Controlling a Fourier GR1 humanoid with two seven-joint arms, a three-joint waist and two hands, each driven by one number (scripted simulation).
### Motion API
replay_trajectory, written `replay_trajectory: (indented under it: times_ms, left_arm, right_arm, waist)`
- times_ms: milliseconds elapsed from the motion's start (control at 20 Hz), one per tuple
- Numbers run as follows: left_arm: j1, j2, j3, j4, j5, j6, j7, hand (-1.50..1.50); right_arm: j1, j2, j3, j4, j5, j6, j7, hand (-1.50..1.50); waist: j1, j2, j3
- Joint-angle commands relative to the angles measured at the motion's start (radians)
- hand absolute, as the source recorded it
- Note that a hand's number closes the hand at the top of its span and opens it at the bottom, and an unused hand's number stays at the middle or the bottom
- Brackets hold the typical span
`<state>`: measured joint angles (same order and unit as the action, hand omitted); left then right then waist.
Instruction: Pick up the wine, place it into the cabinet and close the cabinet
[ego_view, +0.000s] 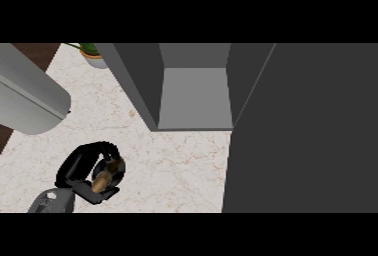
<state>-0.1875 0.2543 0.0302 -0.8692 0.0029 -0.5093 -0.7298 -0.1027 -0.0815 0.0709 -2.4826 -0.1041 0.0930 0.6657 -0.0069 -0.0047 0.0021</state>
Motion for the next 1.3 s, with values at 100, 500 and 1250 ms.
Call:
replay_trajectory:
  times_ms: [100,500,1250]
  left_arm:
    - [0.098,-0.037,0.162,-0.04,0.127,0.173,0.046,1.5]
    - [0.145,-0.101,0.154,-0.279,0.102,0.332,0.022,1.5]
    - [0.293,-0.226,-0.05,-0.919,0.186,0.372,0.509,1.5]
  right_arm:
    - [0.021,-0.004,-0.045,-0.08,-0.067,-0.003,0.018,-1.5]
    - [0.049,-0.005,-0.038,-0.107,-0.114,0.021,0.033,-1.5]
    - [0.054,0.031,-0.032,-0.009,-0.065,0.038,-0.071,-1.5]
  waist:
    - [0.018,-0.003,0.0]
    - [0.007,0.001,-0.001]
    - [0.01,0.003,-0.001]
